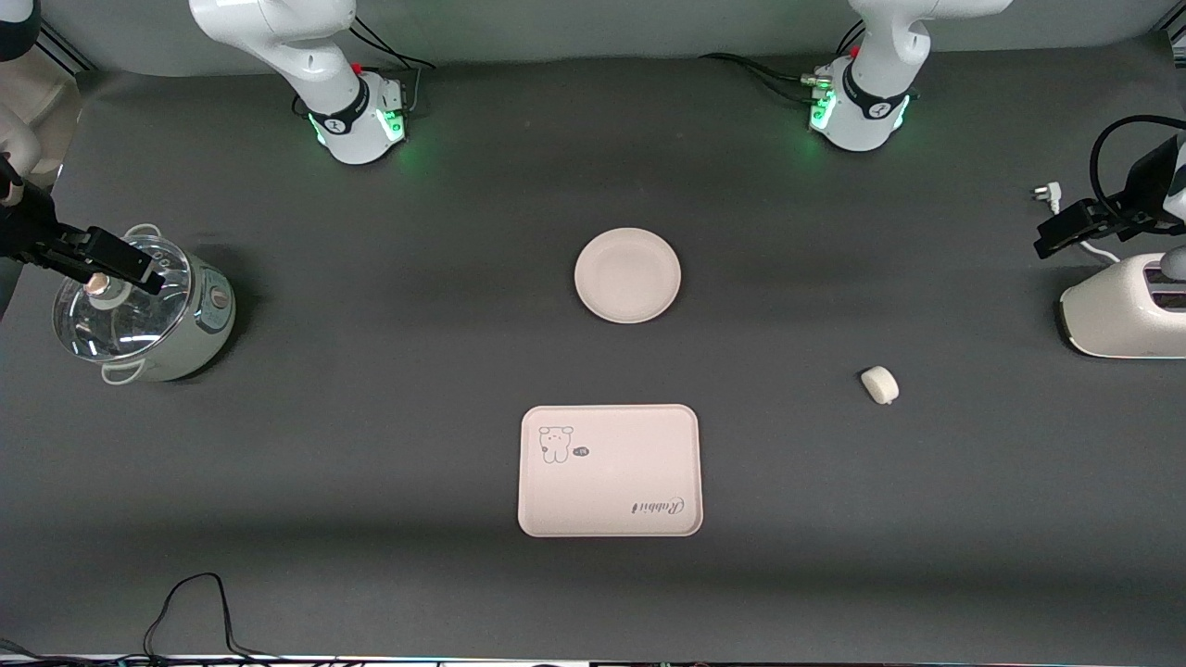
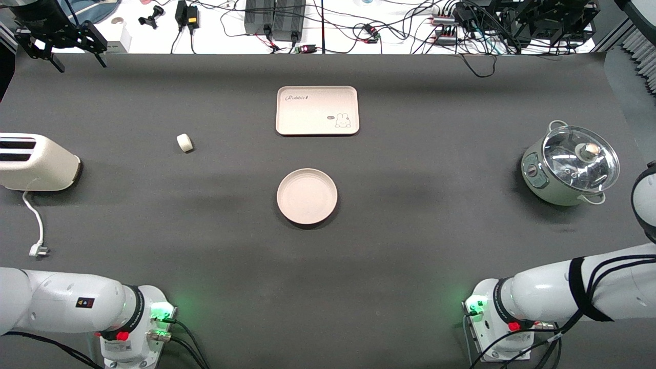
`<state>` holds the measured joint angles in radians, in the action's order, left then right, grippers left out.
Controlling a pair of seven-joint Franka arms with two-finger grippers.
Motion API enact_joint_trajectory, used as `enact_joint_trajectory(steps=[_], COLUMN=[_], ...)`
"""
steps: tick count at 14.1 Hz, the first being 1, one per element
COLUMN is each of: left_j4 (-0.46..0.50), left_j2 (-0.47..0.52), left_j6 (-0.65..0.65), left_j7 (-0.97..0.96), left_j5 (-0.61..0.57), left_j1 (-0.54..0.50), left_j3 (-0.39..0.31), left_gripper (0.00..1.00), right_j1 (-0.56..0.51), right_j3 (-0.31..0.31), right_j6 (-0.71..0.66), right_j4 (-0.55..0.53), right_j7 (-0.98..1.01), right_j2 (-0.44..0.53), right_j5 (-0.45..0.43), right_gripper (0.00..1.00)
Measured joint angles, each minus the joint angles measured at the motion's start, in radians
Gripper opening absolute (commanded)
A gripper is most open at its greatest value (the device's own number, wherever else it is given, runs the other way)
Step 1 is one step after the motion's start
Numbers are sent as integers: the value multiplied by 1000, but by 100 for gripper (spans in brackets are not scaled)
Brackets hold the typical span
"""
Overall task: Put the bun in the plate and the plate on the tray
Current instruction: 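Move the left gripper down toward the white bun, then lower the left gripper over the bun and close on it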
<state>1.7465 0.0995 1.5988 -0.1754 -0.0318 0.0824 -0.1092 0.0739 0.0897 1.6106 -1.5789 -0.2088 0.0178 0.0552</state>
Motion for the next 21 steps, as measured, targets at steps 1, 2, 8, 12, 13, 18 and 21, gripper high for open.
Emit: enact_joint_trajectory(steps=[1, 2, 8, 12, 13, 18, 21], left_j4=[-1, -1, -2, -40, -61, -122, -118], left_j2=[0, 0, -11, -103, -138, -331, -388], left_j6=[0, 0, 1, 10, 15, 107, 145], left_j7=[0, 0, 0, 0, 0, -2, -2], left_j5=[0, 0, 0, 0, 0, 4, 4], left_j1=[0, 0, 0, 3, 4, 9, 12], left_j3=[0, 0, 0, 11, 17, 35, 37], left_gripper=[100, 100, 100, 100, 100, 100, 100], right_j1=[0, 0, 3, 25, 48, 148, 175], right_j3=[0, 0, -5, -7, -7, -11, -12], right_j6=[-1, -3, -14, -22, -25, -41, -42], right_j4=[-4, -9, -36, -52, -57, -62, -79], right_j7=[0, 0, 0, -4, -17, -65, -65], right_j2=[3, 6, 9, 10, 11, 19, 20], right_j5=[0, 0, 0, 1, 2, 42, 57], right_gripper=[100, 100, 100, 100, 100, 100, 100])
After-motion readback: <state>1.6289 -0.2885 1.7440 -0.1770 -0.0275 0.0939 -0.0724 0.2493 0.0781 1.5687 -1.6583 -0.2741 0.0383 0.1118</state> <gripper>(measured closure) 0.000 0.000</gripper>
